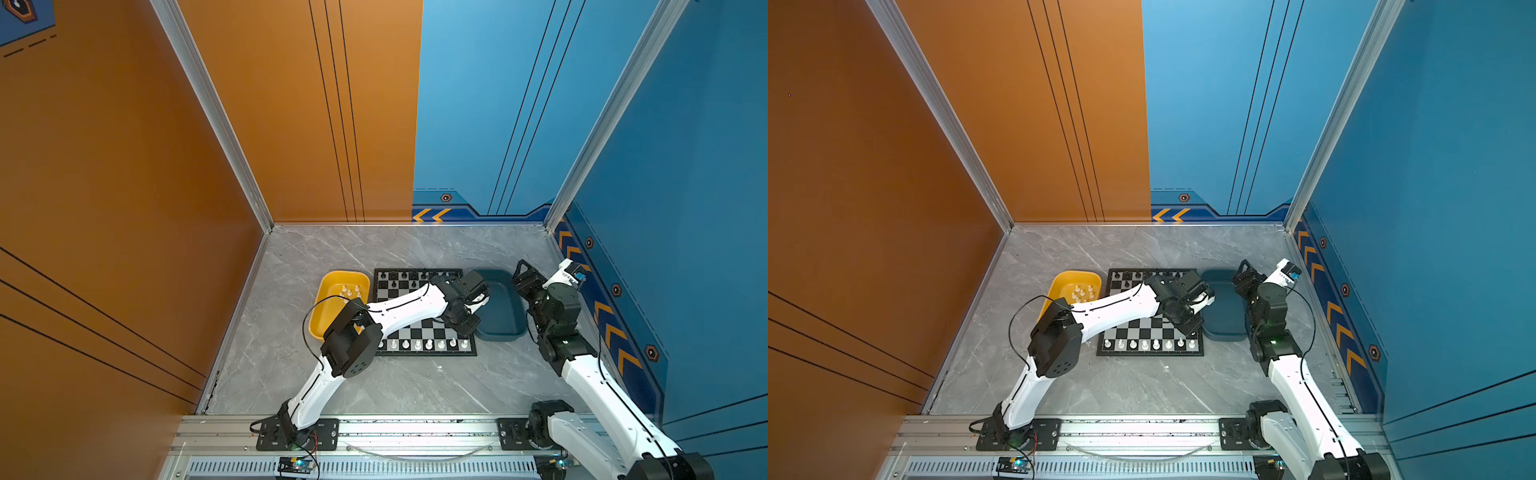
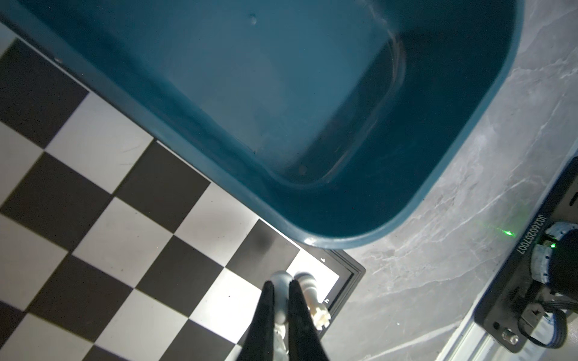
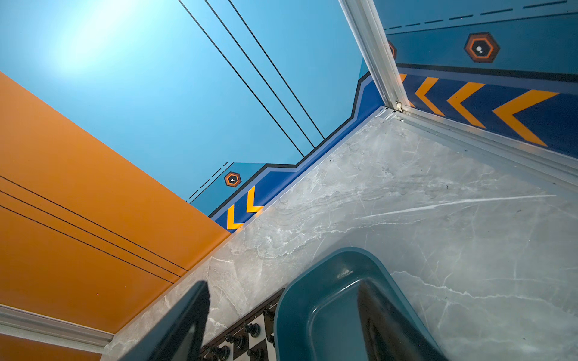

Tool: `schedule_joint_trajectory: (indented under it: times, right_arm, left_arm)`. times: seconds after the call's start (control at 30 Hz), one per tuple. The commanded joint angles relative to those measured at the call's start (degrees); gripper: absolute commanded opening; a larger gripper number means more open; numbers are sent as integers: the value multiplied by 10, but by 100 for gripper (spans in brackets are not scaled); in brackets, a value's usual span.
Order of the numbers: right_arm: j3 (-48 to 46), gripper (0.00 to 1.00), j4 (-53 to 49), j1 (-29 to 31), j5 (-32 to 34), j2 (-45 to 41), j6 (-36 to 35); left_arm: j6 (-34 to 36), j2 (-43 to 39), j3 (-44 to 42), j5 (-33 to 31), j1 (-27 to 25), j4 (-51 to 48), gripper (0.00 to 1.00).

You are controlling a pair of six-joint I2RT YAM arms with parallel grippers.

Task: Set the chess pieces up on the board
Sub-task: 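Lower the white pawn onto the square beside the white pieces and open the left gripper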

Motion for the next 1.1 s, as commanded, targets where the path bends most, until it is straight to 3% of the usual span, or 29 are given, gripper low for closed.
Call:
schedule_joint_trajectory:
  times: [0.0, 1.07]
  right_arm:
    - [-7, 76, -2, -5, 5, -7, 5]
    - [-9, 76, 1, -9, 2, -6, 8]
  left_arm:
    - [-1, 15, 18, 10, -4, -11, 0]
    - [-8, 39, 31, -8, -4, -20, 13]
